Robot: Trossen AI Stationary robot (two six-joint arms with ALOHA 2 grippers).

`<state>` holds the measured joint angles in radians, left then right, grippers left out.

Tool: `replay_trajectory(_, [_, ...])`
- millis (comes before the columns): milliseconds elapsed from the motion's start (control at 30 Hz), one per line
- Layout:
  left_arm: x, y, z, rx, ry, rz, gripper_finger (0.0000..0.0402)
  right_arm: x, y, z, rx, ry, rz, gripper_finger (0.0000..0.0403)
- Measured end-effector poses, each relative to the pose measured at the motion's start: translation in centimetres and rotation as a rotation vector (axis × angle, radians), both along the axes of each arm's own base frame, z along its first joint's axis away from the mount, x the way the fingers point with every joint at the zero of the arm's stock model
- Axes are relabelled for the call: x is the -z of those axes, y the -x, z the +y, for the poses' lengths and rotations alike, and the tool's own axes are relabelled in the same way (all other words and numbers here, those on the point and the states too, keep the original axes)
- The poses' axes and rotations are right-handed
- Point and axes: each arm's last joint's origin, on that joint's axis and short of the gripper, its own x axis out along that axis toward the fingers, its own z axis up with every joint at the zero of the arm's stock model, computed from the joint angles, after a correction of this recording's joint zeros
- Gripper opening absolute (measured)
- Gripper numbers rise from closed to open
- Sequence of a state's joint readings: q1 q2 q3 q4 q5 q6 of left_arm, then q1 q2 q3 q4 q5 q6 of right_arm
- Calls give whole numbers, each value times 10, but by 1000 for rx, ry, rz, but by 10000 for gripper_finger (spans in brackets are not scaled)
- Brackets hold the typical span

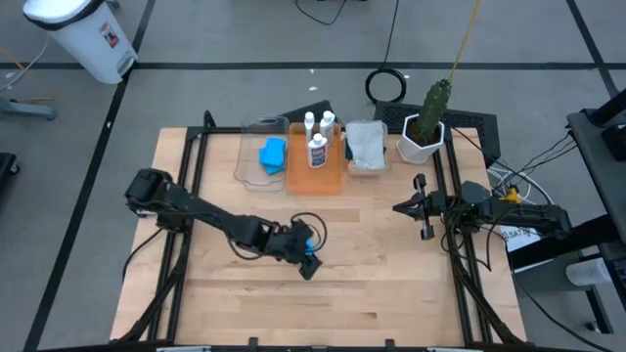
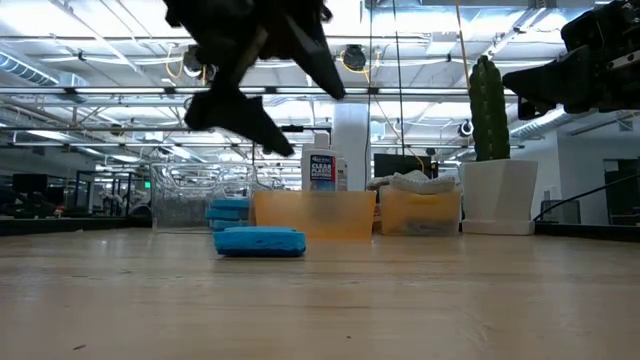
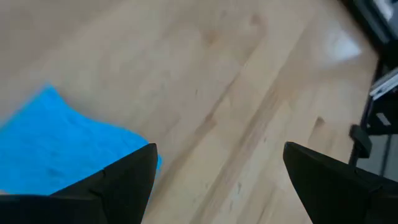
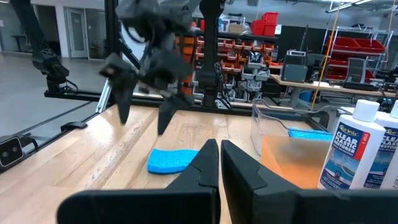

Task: Pick & Place Kitchen Items
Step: Put the blue sponge into the transparent bin

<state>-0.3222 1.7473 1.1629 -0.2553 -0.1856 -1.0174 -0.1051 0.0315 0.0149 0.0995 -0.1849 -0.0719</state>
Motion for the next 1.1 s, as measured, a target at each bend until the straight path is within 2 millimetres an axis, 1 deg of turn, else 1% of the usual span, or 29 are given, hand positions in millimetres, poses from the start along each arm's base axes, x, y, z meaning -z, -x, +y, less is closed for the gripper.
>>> replay_trajectory(167, [26,-7,1,3,109,106,353,0,0,0,0,0,0,0])
replay_trajectory(267, [36,-7,7,-16,167,181,353,0,0,0,0,0,0,0])
replay_trajectory(333, [39,-3,12,-50,208,260,353,0,0,0,-1,0,0,0])
replay_trajectory(467, [42,9,20,-144,259,420,353,0,0,0,-1,0,0,0])
replay_trajectory(533, [39,18,23,-187,273,496,353,0,0,0,0,0,3,0])
replay_trajectory(600, [34,25,25,-234,274,535,353,0,0,0,-1,0,-1,0])
replay_trajectory(700, [22,31,28,-306,260,514,353,0,0,0,-1,0,-1,0])
replay_trajectory(767, [15,31,30,-352,238,455,353,0,0,0,0,0,0,0])
replay_trajectory(833, [12,28,30,-414,190,374,353,0,0,0,-1,0,-1,0])
replay_trajectory(900, [12,25,27,-462,165,308,353,0,0,0,0,0,0,0])
replay_trajectory(967, [17,20,24,-482,176,278,353,0,0,0,0,0,-1,0])
replay_trajectory(1100, [27,7,20,-447,194,218,353,0,0,0,-1,0,0,0])
